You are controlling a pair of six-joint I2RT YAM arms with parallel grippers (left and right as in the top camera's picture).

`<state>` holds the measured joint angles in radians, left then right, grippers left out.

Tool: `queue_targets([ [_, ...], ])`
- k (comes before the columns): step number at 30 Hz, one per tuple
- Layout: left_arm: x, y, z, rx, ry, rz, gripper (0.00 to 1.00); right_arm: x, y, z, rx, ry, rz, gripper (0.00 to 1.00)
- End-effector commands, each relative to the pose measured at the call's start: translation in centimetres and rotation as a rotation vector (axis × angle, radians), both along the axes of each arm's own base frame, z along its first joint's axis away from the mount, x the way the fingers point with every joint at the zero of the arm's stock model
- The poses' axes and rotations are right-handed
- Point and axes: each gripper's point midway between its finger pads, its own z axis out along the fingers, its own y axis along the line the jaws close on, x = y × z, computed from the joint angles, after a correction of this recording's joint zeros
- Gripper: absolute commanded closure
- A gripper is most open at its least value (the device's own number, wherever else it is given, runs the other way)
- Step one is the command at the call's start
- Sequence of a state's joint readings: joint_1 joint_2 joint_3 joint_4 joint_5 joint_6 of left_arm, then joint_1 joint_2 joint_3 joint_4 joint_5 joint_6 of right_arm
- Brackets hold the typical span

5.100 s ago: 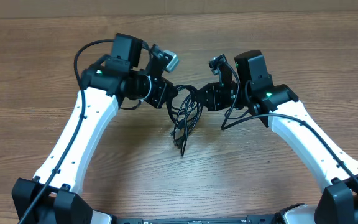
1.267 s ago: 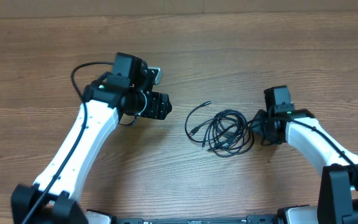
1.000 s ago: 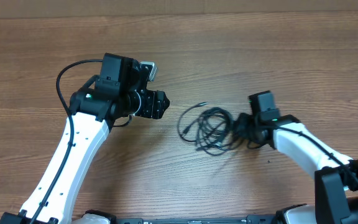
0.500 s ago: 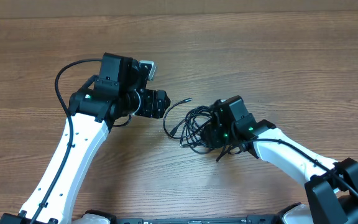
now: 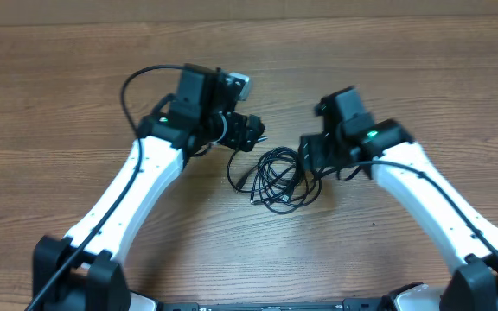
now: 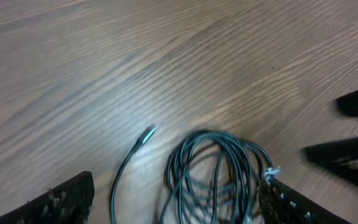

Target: Untangle cables

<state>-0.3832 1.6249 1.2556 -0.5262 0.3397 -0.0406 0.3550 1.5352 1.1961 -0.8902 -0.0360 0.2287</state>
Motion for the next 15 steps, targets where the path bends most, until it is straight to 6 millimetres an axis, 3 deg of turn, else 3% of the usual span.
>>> queue_targets([
  [1, 0.6, -1.9, -1.1, 0.033, -0.049, -0.098, 0.17, 1.3, -2.6, 3.3, 0.028, -0.054, -0.161, 0.21],
  [5, 0.9, -3.6, -3.3, 0.052, -0.055, -0.153, 0.19, 0.8, -3.7, 4.0, 0.100, -0.024, -0.199, 0.21],
  [15, 0.8, -6.0, -10.2, 0.089, 0.033, -0.208, 0.25, 0.3, -3.8, 4.5, 0.204, 0.016, -0.210, 0.21],
])
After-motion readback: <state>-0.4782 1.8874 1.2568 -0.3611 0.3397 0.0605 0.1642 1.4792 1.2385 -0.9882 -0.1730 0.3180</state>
